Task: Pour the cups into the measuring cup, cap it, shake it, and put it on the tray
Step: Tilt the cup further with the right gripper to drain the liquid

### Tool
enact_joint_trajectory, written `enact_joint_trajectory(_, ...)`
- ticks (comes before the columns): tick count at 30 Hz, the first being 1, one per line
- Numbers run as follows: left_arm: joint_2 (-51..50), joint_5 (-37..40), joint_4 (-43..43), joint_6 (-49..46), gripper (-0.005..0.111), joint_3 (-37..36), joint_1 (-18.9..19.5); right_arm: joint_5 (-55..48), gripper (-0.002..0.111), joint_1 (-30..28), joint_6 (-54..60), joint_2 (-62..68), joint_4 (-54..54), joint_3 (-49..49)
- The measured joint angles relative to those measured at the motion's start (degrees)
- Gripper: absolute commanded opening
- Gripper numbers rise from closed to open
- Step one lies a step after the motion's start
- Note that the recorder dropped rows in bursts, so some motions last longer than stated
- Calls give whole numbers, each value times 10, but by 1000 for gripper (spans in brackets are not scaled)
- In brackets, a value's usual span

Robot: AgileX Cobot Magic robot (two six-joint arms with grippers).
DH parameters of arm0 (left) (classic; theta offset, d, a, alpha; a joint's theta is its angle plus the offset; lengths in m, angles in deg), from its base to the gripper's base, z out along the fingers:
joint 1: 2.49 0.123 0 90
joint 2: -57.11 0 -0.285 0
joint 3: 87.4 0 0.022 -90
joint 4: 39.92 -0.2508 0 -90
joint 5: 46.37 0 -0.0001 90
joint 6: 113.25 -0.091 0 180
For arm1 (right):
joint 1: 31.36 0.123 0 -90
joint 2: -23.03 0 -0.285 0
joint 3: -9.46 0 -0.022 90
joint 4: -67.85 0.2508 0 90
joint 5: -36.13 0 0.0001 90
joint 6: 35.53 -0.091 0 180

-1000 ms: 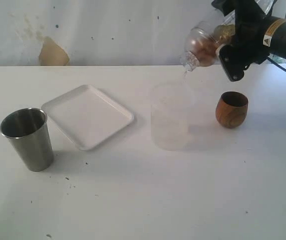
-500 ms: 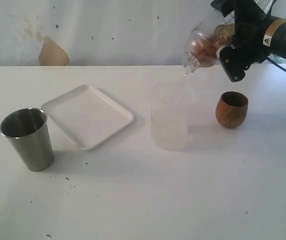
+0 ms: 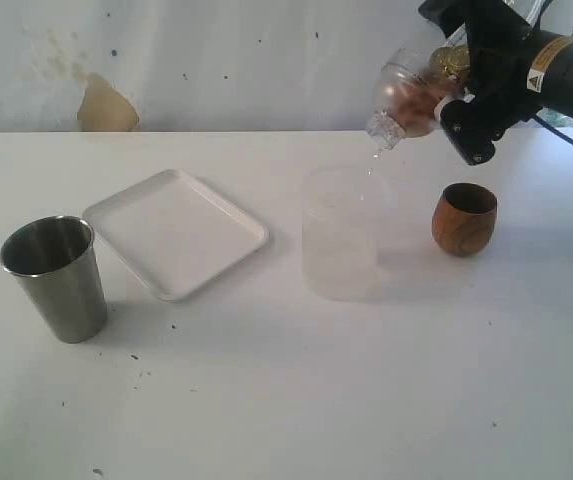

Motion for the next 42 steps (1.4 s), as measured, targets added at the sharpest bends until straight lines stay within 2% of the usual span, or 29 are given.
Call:
enact_joint_trajectory(10, 0, 0, 0, 0, 0, 0, 0, 0, 0, 0, 1, 0, 0, 0)
enact_joint_trajectory(20, 0, 0, 0, 0, 0, 0, 0, 0, 0, 19, -65, 0, -7, 0)
enact_joint_trajectory(36, 0, 0, 0, 0, 0, 0, 0, 1, 0, 24, -14, 0, -15, 0)
enact_joint_trajectory(42, 0, 0, 0, 0, 0, 0, 0, 1, 0, 24, -11, 0, -77, 0)
